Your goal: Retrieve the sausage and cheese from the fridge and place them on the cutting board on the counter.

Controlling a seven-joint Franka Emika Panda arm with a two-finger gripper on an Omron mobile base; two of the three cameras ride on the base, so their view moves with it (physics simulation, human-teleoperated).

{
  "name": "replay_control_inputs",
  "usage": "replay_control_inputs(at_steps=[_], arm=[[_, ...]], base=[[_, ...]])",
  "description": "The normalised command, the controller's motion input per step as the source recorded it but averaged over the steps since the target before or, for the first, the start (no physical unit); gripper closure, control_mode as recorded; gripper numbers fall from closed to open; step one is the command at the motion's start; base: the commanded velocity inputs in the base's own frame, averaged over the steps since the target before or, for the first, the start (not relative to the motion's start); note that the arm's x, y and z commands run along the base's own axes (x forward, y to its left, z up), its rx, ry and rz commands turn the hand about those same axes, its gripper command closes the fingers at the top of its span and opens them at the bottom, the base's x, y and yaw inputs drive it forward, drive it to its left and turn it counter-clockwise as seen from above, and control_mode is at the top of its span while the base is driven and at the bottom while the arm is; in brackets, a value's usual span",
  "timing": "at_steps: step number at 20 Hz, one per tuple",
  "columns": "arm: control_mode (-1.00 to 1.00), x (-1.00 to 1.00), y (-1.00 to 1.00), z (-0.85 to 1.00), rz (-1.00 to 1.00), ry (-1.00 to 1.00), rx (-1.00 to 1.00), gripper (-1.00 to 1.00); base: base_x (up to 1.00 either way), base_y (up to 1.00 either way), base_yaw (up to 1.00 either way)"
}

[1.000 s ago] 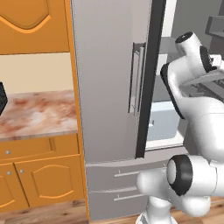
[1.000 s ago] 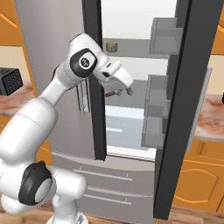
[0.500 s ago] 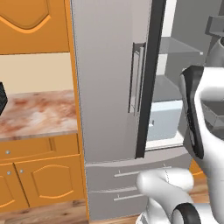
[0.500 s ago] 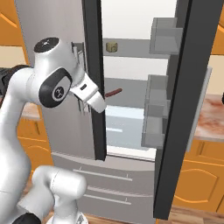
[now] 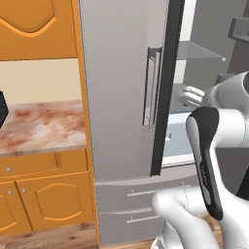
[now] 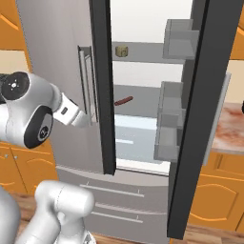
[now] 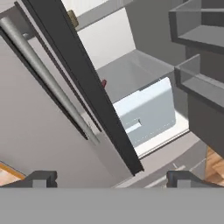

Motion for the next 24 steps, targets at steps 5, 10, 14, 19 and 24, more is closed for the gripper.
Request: replay_control_inputs(at_steps=[5,10,14,19,24], arm=[[-1.0,0.34,0.29,0.38,0.11,0.02,-0.09,-1.0],[-1.0,0.71,0.14,0.09,0.15,0.01,-0.18,-1.0],[-1.0,0.72,0.17,0.0,0.15,0.0,-0.15,-1.0],[-1.0,0.66,0.31,0.0,0.09,0.0,-0.06,-1.0],[-1.0,0.78,0.02,-0.02,0.0,0.0,-0.02,-1.0]], base=[[0.0,0.0,0.0],[0.0,0.0,0.0],[0.0,0.0,0.0],[0.0,0.0,0.0],[0.0,0.0,0.0]])
